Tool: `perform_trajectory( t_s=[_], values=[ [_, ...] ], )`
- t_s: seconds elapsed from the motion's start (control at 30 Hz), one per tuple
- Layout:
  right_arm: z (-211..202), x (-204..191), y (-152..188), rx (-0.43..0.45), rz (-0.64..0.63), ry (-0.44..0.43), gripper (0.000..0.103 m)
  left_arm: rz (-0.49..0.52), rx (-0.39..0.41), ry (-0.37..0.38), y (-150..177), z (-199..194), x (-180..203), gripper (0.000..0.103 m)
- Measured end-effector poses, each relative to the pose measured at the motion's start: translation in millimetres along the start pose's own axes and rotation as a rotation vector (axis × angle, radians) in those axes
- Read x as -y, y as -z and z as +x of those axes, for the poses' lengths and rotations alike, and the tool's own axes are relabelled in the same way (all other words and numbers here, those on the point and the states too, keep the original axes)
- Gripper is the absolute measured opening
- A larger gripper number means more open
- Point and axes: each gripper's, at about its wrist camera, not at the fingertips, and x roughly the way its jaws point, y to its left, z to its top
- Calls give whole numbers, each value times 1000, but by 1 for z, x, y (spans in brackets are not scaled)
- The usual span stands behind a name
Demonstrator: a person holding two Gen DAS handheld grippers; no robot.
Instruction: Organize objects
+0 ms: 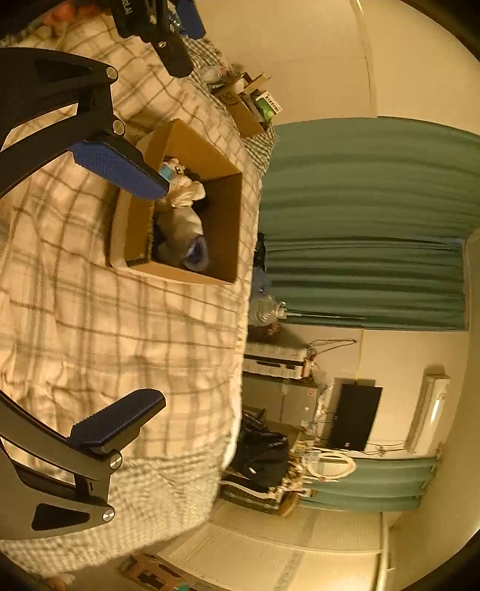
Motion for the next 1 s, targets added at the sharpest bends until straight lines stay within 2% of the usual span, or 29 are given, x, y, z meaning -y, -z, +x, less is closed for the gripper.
perform_trajectory(
  t_s=[0.17,0.5,1.0],
  values=[
    [10,4,10,-7,33,-11,103,-24,-2,-4,14,4,0,103],
    [9,5,12,-3,39,-23,103,81,-11,2,22,6,25,103],
    [11,-3,14,-21,11,-24,103,68,-31,-6,23,9,21,103]
  ],
)
